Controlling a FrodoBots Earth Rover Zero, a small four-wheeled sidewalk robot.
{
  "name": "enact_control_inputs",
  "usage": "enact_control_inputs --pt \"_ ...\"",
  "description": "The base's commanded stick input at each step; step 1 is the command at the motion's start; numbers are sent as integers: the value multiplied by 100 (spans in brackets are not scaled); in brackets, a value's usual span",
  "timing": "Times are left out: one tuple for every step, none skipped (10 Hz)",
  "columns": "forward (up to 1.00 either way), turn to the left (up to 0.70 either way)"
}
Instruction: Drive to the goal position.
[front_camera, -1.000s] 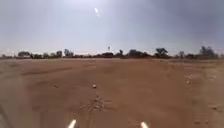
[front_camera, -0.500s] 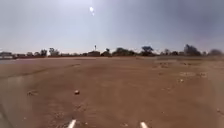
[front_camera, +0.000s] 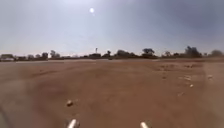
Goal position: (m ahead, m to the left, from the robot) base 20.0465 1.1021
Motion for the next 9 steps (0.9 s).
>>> enact_control_inputs --pt "70 0" --pt "70 0" --pt "70 0" --pt "70 0" --pt "70 0" --pt "70 0" --pt "70 0" --pt "70 0" --pt "70 0"
